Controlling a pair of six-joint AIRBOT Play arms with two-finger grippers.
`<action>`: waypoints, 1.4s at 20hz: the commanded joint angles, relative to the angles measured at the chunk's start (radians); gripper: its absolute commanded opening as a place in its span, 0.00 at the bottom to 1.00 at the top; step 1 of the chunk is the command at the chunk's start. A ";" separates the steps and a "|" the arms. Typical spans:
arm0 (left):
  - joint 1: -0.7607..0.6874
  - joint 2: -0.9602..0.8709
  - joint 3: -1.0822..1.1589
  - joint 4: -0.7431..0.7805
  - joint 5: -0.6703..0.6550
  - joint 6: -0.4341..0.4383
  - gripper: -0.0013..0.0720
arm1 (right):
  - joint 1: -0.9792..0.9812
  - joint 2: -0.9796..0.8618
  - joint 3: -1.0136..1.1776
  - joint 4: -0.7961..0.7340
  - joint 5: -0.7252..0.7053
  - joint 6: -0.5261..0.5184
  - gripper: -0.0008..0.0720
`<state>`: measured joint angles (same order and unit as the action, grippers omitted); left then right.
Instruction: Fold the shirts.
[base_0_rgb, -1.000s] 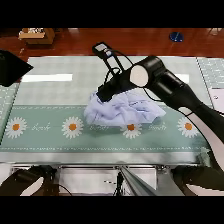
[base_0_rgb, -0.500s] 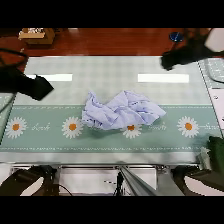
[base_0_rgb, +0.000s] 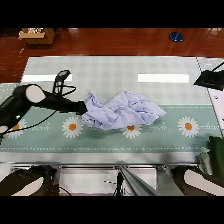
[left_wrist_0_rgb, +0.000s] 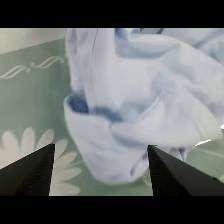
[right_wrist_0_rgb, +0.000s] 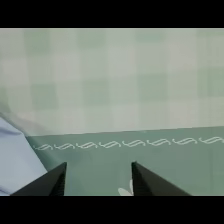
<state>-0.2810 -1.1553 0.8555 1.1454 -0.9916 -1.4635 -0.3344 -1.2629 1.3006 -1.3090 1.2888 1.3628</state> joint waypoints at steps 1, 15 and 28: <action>0.000 -0.163 0.014 -0.133 0.085 0.074 1.00 | -0.030 0.000 -0.094 0.090 -0.035 -0.041 0.68; 0.000 -0.248 0.135 -0.177 -0.014 0.117 0.05 | -0.030 0.000 -0.296 0.219 -0.090 -0.105 0.69; 0.000 -0.219 0.151 -0.177 -0.014 0.118 0.05 | 0.203 -0.140 -0.540 0.514 -0.286 -0.220 0.13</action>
<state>-0.2810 -1.3788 1.0031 0.9672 -1.0069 -1.3468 -0.2256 -1.3705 0.7708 -0.8223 1.0649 1.1580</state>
